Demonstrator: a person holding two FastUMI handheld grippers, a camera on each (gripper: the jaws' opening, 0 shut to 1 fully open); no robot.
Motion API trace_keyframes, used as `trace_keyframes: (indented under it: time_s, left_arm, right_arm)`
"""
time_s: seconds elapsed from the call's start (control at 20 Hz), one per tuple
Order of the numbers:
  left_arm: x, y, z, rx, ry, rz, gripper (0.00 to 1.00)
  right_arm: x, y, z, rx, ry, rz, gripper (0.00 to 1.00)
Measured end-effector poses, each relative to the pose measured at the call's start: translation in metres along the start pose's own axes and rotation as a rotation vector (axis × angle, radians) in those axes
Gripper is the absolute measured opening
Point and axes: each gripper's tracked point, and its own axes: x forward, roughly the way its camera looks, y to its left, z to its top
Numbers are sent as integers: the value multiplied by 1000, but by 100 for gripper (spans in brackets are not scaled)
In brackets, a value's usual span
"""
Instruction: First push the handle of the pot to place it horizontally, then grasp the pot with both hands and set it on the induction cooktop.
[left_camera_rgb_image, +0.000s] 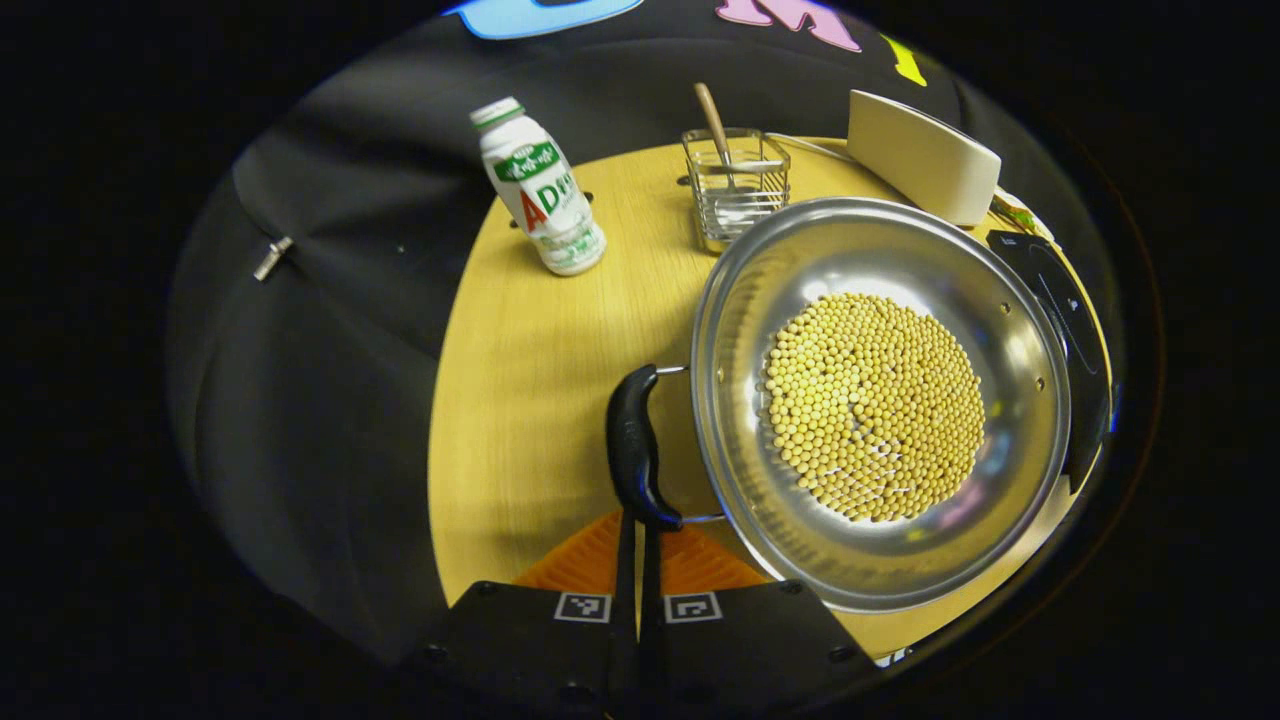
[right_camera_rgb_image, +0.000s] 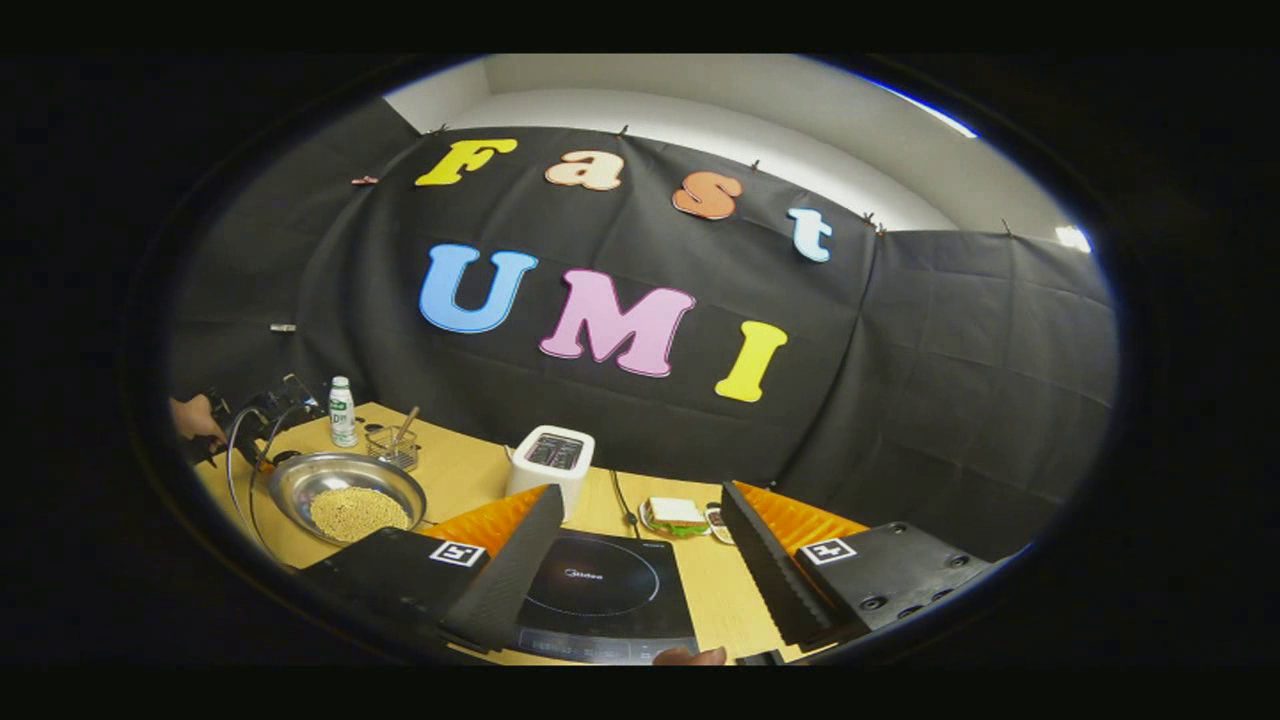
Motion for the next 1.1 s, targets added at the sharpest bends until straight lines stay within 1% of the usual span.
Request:
trace_keyframes:
  time_s: [0.1,0.15,0.3,0.4,0.5,0.55,0.6,0.7,0.8,0.9,1.1]
  left_arm:
    - [-20,7,-2,6,-59,59,5]
    - [-29,8,-4,-6,-89,70,5]
    - [-57,7,0,-84,-202,56,5]
    - [-75,15,14,-138,-317,86,5]
    - [-91,16,24,-174,-399,78,6]
    - [-100,16,30,-193,-436,67,16]
    - [-109,14,31,-213,-467,44,35]
    - [-122,9,41,-256,-528,-1,65]
    - [-121,2,46,-266,-555,-36,94]
    - [-116,2,46,-256,-548,-44,94]
    - [-99,-5,43,-247,-527,-65,94]
  right_arm:
    - [0,3,-2,15,10,11,98]
    - [2,4,-3,20,16,16,98]
    - [1,10,-8,28,29,36,98]
    - [2,17,-6,22,29,57,98]
    - [4,25,-7,20,33,79,98]
    - [6,31,-8,26,38,93,98]
    - [8,38,-10,35,44,105,98]
    - [14,52,-14,48,58,130,98]
    - [22,68,-20,41,71,155,98]
    - [29,89,-26,37,86,191,98]
    - [43,135,-39,72,146,278,98]
